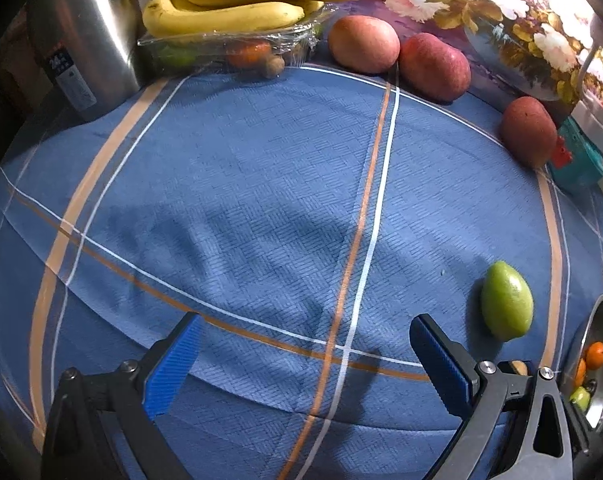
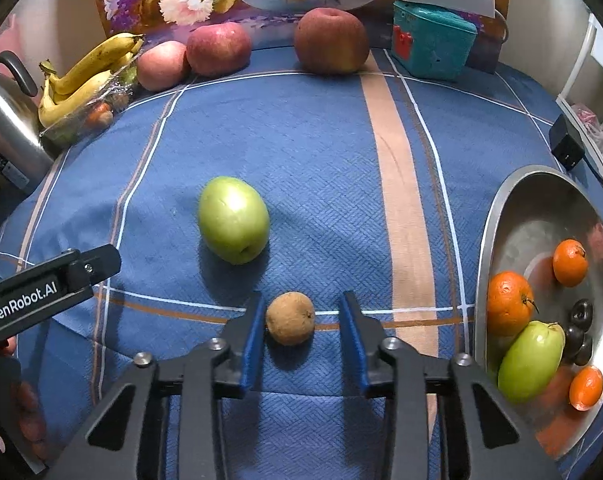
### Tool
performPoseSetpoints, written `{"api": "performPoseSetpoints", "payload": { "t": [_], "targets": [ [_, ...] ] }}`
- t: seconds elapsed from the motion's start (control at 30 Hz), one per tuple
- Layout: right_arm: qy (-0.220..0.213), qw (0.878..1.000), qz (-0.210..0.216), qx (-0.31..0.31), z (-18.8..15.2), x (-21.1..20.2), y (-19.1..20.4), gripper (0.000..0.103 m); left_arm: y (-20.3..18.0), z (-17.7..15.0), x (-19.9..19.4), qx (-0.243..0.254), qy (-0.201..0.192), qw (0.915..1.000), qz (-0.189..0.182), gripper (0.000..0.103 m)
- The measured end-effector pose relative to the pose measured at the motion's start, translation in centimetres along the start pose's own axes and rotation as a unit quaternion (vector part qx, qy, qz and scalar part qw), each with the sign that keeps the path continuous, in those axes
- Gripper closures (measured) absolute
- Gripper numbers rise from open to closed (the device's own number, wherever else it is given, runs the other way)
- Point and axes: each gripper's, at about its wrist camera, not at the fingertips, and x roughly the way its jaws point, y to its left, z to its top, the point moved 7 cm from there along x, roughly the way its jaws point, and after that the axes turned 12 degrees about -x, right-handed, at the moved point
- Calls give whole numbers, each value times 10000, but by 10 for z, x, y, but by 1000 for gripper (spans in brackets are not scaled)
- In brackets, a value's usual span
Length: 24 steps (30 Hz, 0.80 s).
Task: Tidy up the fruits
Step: 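Lower the right gripper onto the brown kiwi and close it while the left gripper approaches the small green apple, then close the left gripper on the small green apple while the right gripper holds the kiwi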
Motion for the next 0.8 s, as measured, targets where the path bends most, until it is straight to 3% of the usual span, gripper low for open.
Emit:
{"api": "performPoseSetpoints", "payload": {
  "t": [0.17, 0.53, 0.8],
  "targets": [
    [-14, 9999, 132, -21, 2, 0, 4, 78, 1, -2, -1, -42, 9, 9999, -130, 0],
    [-63, 9998, 185, 78, 2, -2, -5, 78, -31, -4, -2, 15, -24, 9984, -564, 0],
    [-270, 9984, 106, 493, 3, -16, -36, 78, -73, -7, -10, 515, -178, 9952, -807, 2]
  ]
}}
